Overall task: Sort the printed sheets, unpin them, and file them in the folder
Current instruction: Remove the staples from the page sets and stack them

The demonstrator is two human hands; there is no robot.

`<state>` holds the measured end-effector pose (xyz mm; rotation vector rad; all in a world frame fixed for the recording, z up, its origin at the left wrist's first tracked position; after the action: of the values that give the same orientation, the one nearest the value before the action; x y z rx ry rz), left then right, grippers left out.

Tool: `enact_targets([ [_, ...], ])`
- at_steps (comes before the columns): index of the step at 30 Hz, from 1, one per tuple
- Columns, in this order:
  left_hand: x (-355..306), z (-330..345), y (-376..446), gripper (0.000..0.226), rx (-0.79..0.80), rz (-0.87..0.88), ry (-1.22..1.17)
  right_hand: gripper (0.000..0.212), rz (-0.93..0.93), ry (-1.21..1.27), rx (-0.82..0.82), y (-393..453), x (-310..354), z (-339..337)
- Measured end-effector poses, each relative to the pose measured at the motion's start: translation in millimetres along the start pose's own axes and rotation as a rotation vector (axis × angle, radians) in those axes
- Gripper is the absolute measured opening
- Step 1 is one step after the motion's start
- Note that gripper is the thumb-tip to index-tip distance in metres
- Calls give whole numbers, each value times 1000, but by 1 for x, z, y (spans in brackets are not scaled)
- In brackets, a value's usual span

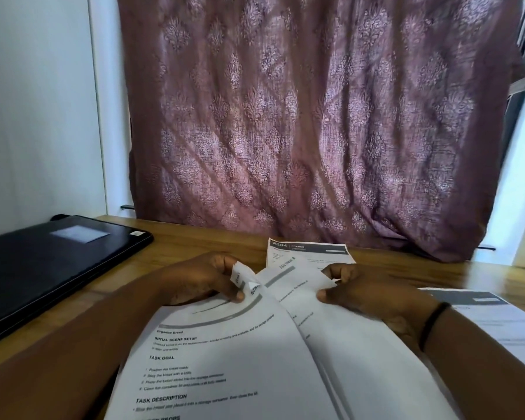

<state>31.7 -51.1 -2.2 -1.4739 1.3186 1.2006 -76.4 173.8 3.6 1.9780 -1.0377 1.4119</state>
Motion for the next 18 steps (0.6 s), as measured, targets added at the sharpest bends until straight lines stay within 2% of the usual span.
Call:
enact_targets([
  [4, 5, -4, 4, 37, -40, 8, -8, 10, 40, 74, -143, 1, 1, 14],
  [7, 6, -5, 6, 37, -27, 10, -7, 7, -26, -91, -177, 1, 3, 17],
  [9, 6, -4, 6, 38, -10, 10, -14, 17, -99, -304, -124, 0, 4, 15],
  [13, 5, -2, 5, 37, 3, 6, -26, 37, -160, -609, 104, -8, 1, 16],
  [15, 6, -3, 5, 37, -11, -11, -24, 57, -121, -606, 235, -12, -1, 18],
  [16, 6, -3, 6, 37, -14, -18, -23, 61, -109, -569, 290, -14, -1, 19],
  [18, 6, -3, 6, 38, -14, -23, -27, 58, -160, -508, 290, -19, 9, 20],
])
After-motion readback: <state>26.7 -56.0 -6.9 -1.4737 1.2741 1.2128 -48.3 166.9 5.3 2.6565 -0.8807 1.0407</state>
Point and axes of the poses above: each hand's wrist, its own y-axis towards the middle knuckle, its own z-axis out of the palm, x = y × z, the point moved 3 cm from there along y, towards the middle knuckle, and after that the axes turned 12 degrees about -x, right-handed, at the moved point
